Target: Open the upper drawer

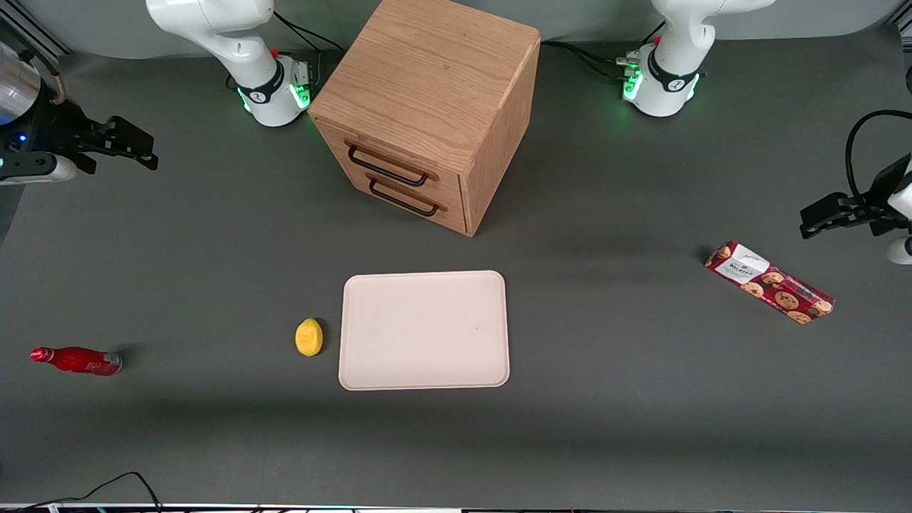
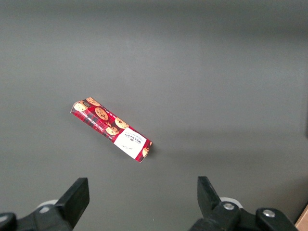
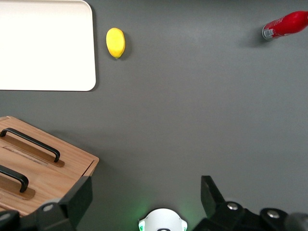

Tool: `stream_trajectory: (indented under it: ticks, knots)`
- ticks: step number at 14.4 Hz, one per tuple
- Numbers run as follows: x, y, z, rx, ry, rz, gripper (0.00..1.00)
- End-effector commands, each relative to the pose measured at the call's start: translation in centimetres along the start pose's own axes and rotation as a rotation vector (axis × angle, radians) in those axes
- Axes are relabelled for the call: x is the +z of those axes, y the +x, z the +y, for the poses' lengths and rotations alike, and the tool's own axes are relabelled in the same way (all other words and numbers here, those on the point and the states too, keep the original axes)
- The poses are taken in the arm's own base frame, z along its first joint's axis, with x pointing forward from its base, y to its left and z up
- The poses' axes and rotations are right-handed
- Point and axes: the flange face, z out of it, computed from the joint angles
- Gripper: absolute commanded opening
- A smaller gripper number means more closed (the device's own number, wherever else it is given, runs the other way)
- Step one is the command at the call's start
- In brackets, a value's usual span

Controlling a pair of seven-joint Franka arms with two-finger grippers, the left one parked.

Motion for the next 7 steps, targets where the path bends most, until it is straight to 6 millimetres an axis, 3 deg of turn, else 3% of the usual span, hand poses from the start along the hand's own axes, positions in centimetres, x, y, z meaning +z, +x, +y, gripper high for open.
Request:
stream_trajectory:
  ticks: [1, 7]
  knots:
    - [-0.3, 0.2, -0.3, 0.007, 0.002, -0.022, 1.00]
    - [-2.9, 1.1, -0.1, -0.044, -0.043, 0.044, 1.00]
